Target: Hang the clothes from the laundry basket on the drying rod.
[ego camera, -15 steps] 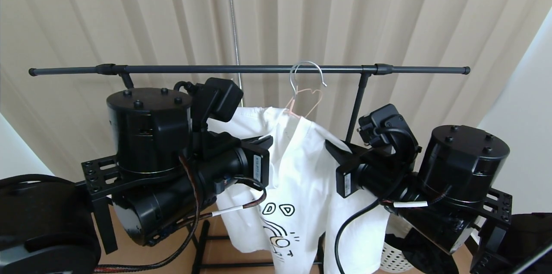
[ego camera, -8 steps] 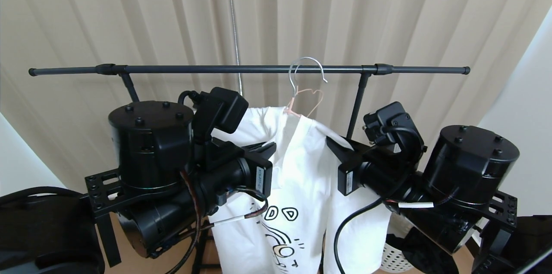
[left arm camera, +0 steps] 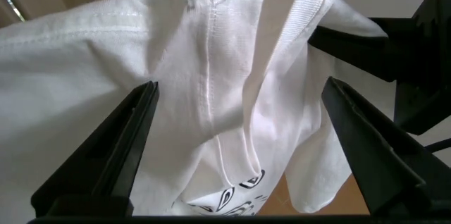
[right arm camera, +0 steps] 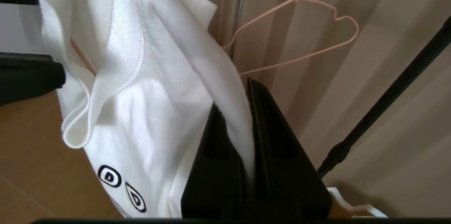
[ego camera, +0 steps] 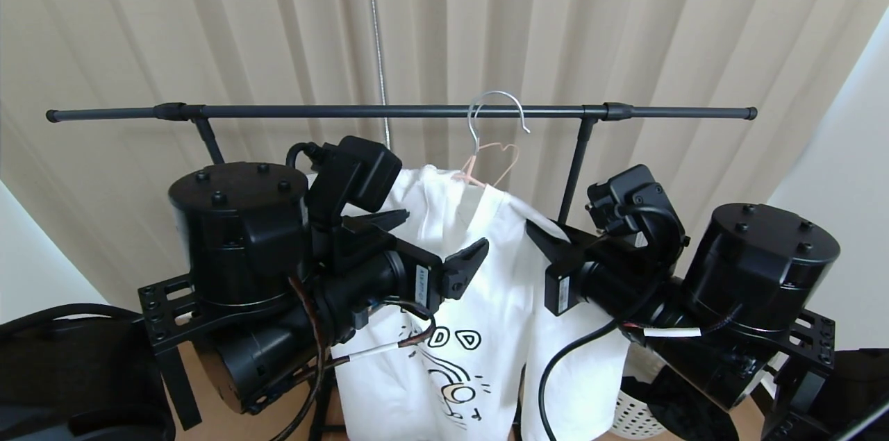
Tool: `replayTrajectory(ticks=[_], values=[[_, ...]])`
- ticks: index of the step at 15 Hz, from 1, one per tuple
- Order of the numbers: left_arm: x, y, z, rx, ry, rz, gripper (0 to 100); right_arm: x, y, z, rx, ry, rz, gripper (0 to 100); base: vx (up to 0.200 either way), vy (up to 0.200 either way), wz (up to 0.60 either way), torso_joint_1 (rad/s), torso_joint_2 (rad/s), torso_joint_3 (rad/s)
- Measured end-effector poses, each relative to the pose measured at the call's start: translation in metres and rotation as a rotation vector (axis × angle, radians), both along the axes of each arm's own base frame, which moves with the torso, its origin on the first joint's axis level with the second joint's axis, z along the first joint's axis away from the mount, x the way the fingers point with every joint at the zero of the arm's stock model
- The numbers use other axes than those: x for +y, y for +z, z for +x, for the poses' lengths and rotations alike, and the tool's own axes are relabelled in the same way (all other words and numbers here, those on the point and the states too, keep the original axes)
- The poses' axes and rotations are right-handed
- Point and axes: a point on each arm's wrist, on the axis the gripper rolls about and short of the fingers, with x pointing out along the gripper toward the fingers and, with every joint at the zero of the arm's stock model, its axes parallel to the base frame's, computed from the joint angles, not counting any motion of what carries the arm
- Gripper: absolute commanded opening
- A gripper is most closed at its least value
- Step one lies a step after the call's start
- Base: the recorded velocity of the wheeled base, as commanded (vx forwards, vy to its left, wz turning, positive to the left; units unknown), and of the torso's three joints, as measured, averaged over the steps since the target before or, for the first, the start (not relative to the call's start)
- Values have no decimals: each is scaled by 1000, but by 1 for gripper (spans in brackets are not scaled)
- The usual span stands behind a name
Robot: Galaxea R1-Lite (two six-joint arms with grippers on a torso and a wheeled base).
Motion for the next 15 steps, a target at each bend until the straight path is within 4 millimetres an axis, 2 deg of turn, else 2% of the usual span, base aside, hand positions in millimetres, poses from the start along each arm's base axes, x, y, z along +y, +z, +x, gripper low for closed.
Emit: replayTrajectory(ticks=[9,11,15], values=[[18,4,-22,-33,-40,23,100,-17,3,16,-7,24,15,0,0,0,0,0,0,0],[27,11,-25,-58,-38,8,100,-25,4,22,-8,26,18,0,0,0,0,0,0,0],[57,27,-26,-114,0,-17,100,-48,7,33,-12,67,28,0,0,0,0,0,0,0]])
